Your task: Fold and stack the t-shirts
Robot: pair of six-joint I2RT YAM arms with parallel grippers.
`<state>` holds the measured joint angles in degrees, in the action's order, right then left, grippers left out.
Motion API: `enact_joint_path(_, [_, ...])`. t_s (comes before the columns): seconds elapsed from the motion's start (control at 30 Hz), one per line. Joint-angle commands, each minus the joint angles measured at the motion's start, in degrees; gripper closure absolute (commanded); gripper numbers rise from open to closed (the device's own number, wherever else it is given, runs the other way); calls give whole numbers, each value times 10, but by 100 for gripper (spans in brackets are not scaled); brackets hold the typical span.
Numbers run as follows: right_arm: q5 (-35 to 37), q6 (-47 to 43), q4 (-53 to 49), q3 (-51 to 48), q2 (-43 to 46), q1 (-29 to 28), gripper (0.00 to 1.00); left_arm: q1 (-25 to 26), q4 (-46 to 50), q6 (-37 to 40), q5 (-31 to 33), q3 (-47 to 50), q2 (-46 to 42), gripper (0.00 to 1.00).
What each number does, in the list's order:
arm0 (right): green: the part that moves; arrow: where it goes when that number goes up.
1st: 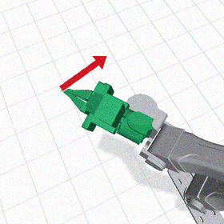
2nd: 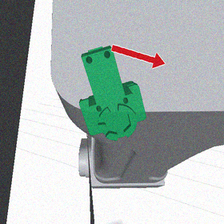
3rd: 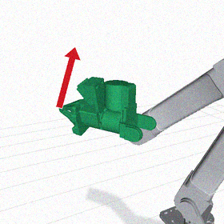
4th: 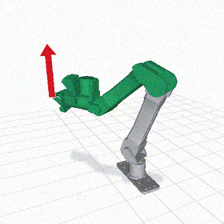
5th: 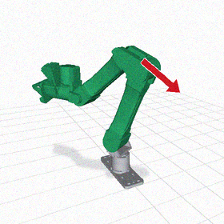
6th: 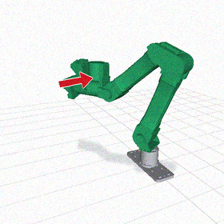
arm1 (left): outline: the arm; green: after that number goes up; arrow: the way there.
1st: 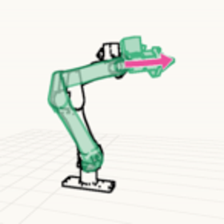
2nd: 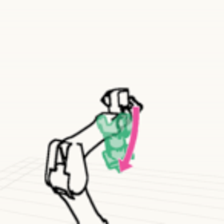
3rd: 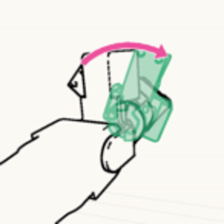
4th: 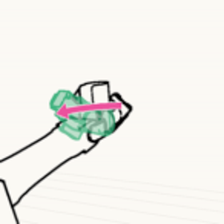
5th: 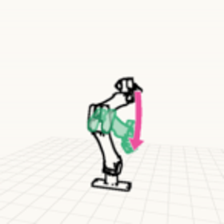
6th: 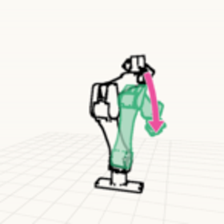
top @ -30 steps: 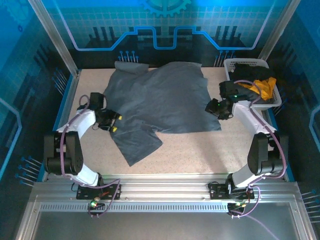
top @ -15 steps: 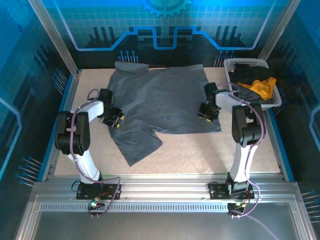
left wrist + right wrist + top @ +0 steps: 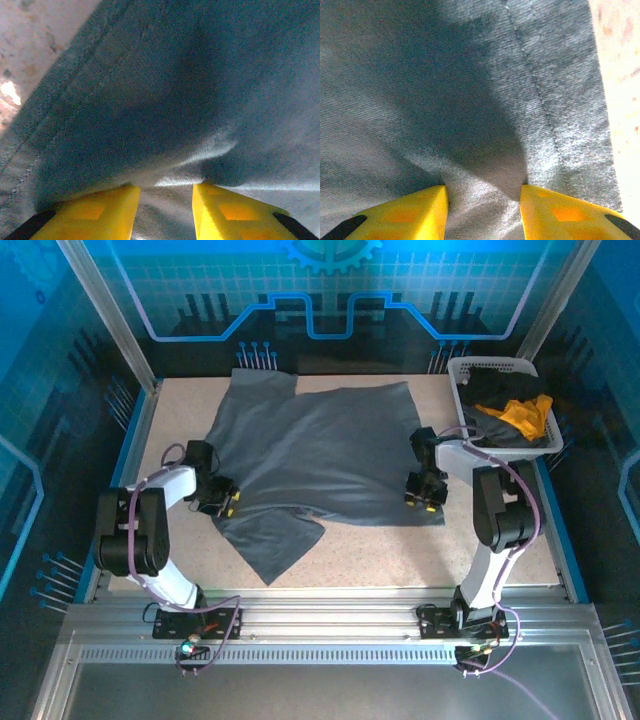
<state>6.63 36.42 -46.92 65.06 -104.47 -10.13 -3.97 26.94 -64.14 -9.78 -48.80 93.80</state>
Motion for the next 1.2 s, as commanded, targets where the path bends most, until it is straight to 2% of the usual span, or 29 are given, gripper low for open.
enact_joint_path(0.0, [-12, 8, -11, -17, 4, -8, 57, -3, 36, 13, 16, 34, 19, 61])
enact_joint_path(0.13, [-1, 3, -13, 0, 15, -8, 55, 8, 64, 50, 31, -12, 2, 53])
enact_joint_path(0.27, [22, -17, -24, 20, 54, -8, 51, 59, 190, 67, 96, -58, -74, 44])
enact_joint_path(0.37, [17, -19, -35, 14, 102, -9, 49, 123, 243, 18, 80, -14, -156, 44])
enact_joint_path(0.47, [-20, -9, -42, -8, 149, -8, 47, 219, 288, -38, 55, 40, -217, 44])
enact_joint_path(0.53, [-50, 1, -39, -31, 173, -10, 45, 282, 283, -88, 32, 81, -248, 43])
enact_joint_path(0.63, [-84, 8, -34, -64, 205, -13, 39, 342, 254, -157, 5, 129, -266, 42])
enact_joint_path(0.7, [-98, 9, -23, -86, 224, -12, 35, 354, 236, -176, 7, 145, -257, 40])
enact_joint_path(0.87, [-111, 1, -19, -108, 239, -8, 34, 354, 152, -173, 12, 152, -189, 41])
enact_joint_path(0.93, [-112, -1, -18, -117, 242, -4, 34, 358, 125, -171, 22, 144, -159, 43])
enact_joint_path(1.0, [-110, 0, -14, -128, 248, 4, 34, 358, 104, -171, 32, 141, -134, 51])
enact_joint_path(1.03, [-109, 1, -13, -134, 251, 10, 35, 358, 92, -171, 35, 141, -121, 57])
enact_joint_path(1.07, [-106, 3, -12, -140, 254, 18, 36, 359, 89, -171, 40, 138, -111, 68])
enact_joint_path(1.17, [-99, 16, -11, -168, 265, 55, 37, 359, 121, -165, 67, 126, -118, 93])
